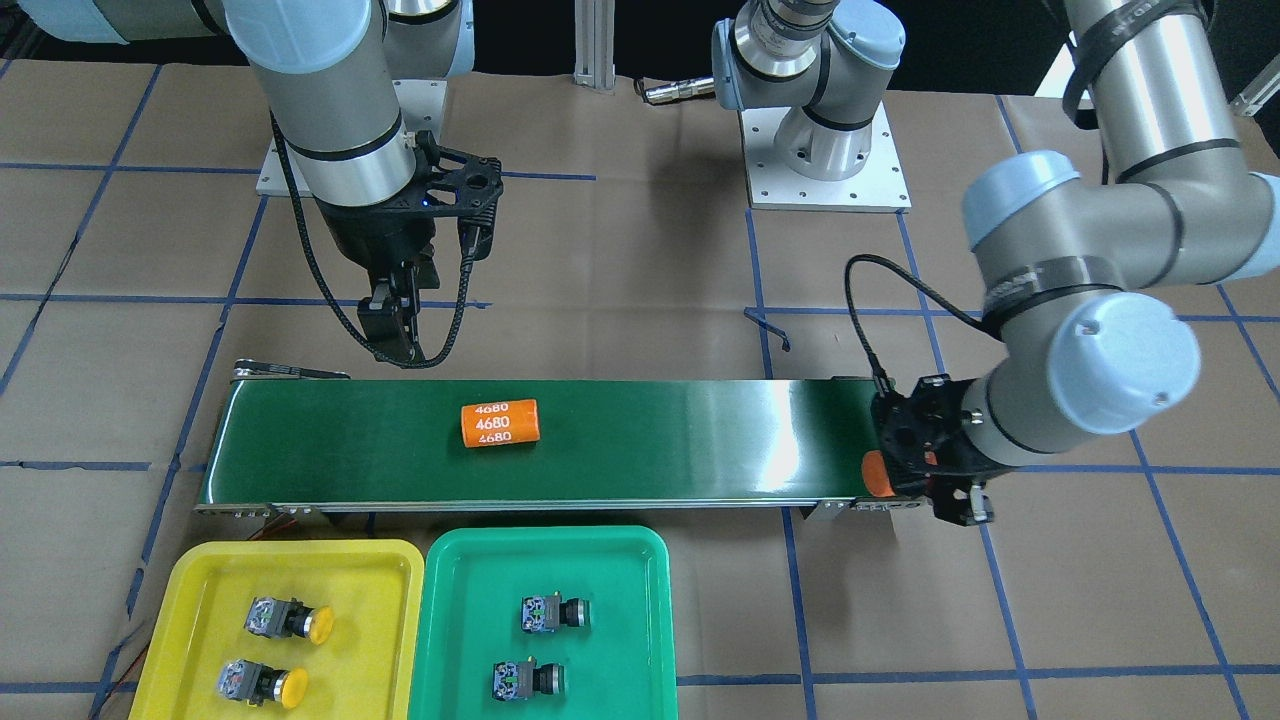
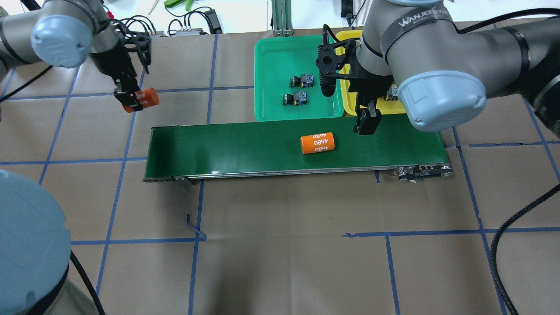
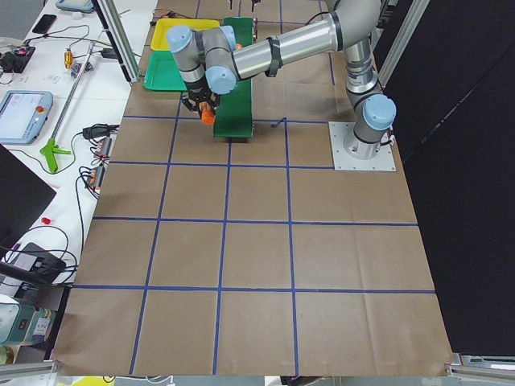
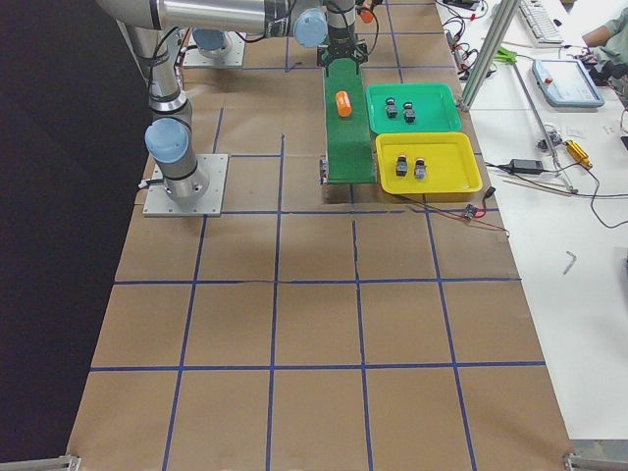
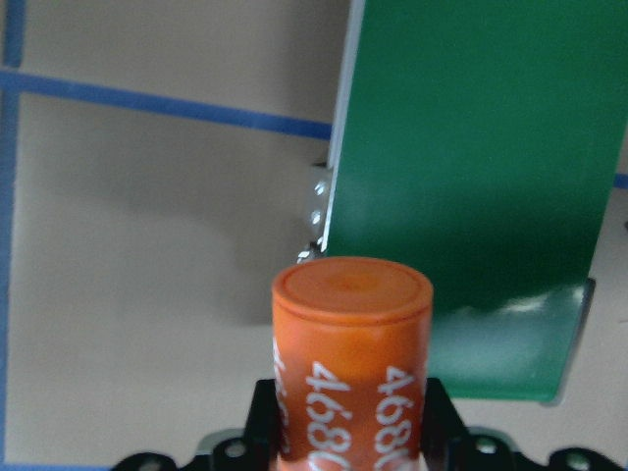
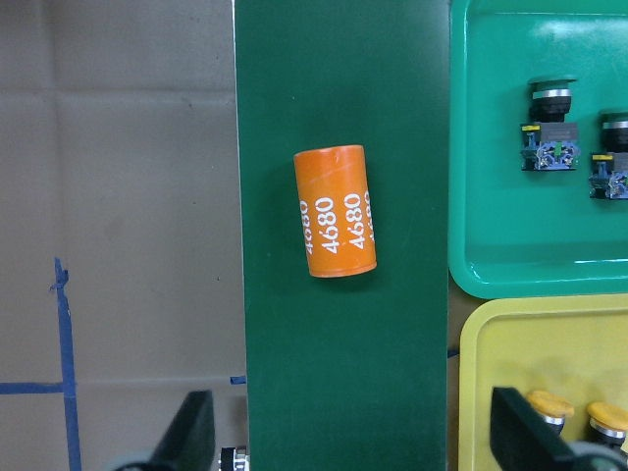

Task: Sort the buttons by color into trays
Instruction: 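Carry the cylinder onto the belt with left while right lowers to belt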

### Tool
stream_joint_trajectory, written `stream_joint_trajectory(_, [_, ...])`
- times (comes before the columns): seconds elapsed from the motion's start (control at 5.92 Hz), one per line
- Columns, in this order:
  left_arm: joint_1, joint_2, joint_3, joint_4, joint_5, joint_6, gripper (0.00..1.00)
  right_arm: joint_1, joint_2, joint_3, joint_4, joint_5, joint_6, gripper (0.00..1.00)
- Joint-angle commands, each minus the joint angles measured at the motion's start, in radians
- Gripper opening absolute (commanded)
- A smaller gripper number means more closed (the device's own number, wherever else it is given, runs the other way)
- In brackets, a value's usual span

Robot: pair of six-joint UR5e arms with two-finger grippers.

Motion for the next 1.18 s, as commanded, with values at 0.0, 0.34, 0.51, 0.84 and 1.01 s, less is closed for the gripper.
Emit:
stream_joint_trajectory(0.0, [-0.054,0.049,-0.175,0.111,0.002,-0.012,0.09,-0.001,-0.001,-0.006,0.025,0.002,-0.004,1.0])
stream_joint_trajectory(0.34, [-0.089,0.045,-0.22,0.18,-0.003,-0.044,0.47,0.003,0.011,-0.05,0.08,0.006,-0.005,1.0])
stream_joint_trajectory(0.51, [-0.089,0.058,-0.219,0.173,-0.009,-0.044,0.98,0.003,0.016,-0.052,0.081,0.026,-0.005,1.0])
stream_joint_trajectory(0.84, [-0.097,0.078,-0.22,0.17,-0.01,-0.12,0.98,0.003,0.017,-0.052,0.081,0.045,-0.003,1.0])
stream_joint_trajectory(1.01, [-0.098,0.116,-0.214,0.167,-0.01,-0.288,0.98,0.003,0.017,-0.049,0.079,0.046,-0.001,1.0])
